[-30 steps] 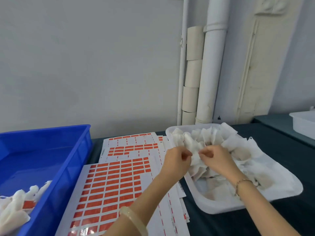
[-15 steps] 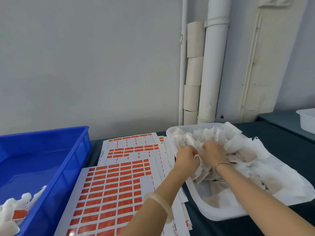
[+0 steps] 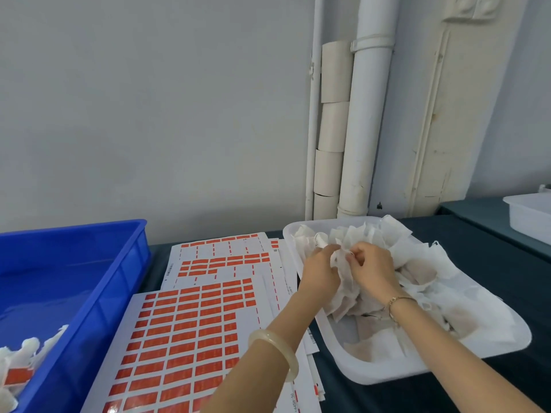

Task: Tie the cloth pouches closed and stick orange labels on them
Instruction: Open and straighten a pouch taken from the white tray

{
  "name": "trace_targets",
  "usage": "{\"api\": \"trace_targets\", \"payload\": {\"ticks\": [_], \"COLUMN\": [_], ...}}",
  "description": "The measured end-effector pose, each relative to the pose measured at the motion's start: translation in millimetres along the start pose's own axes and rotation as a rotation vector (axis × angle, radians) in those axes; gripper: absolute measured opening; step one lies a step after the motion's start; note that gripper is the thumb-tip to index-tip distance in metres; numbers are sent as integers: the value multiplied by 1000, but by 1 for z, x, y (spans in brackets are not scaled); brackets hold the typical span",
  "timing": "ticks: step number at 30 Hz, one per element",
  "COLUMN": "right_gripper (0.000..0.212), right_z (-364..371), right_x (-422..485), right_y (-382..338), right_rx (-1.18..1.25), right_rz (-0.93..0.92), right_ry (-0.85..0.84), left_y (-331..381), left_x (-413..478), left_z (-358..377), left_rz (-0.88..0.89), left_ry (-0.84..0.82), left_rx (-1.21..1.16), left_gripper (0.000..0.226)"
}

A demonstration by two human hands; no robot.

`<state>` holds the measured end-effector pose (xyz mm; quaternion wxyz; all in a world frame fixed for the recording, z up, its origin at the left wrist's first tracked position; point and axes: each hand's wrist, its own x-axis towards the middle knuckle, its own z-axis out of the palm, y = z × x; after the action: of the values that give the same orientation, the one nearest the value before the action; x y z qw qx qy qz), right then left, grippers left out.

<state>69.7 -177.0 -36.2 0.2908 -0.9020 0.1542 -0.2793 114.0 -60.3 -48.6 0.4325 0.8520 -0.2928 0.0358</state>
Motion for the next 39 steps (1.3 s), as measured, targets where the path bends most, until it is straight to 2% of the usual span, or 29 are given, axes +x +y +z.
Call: {"api": "trace_targets", "payload": {"ticks": [4, 7, 10, 12, 15, 17, 20, 24, 26, 31, 33, 36, 39], "right_gripper": [22, 20, 17, 15, 6, 5, 9, 6, 7, 17, 20, 21, 21], "right_z": [-14, -25, -38, -46, -55, -57, -49, -16, 10, 78, 100, 120, 131], "right_x": [-17, -26, -32, -35, -41, -49, -69, -97, -113, -139, -142, -140, -137], "right_y": [-5, -9, -15, -23, -42, -60, -92, -126, -134, -127, -120, -114, -111], "right_rx": [71, 189, 314, 358, 434, 512, 626, 670, 658, 638, 603, 584, 577], "right_rz": [-111, -132, -136, -140, -125, -136, -194, -242, -250, -153, -119, -116, -159], "right_ry": [16, -9, -4, 23, 43, 41, -43, -195, -232, -257, -242, -202, -159], "left_y": [1, 4, 3, 1, 2, 4, -3, -30, -48, -93, -103, -106, -107], "left_x": [4, 4, -2, -9, -26, -45, -78, -115, -129, -146, -148, -150, -152], "left_z": [4, 3, -6, -20, -50, -73, -101, -122, -127, -126, -126, -125, -123], "left_rz": [50, 109, 155, 157, 145, 131, 116, 3, -80, -446, -537, -557, -487], "left_ry": [27, -25, -18, 44, 148, 152, 166, 201, 213, 313, 273, 148, 56], "left_rx": [-55, -84, -127, -135, -271, -404, -523, -644, -710, -764, -782, -610, -577], "left_gripper": [45, 45, 28, 20, 22, 27, 32, 22, 24, 21, 21, 13, 22]}}
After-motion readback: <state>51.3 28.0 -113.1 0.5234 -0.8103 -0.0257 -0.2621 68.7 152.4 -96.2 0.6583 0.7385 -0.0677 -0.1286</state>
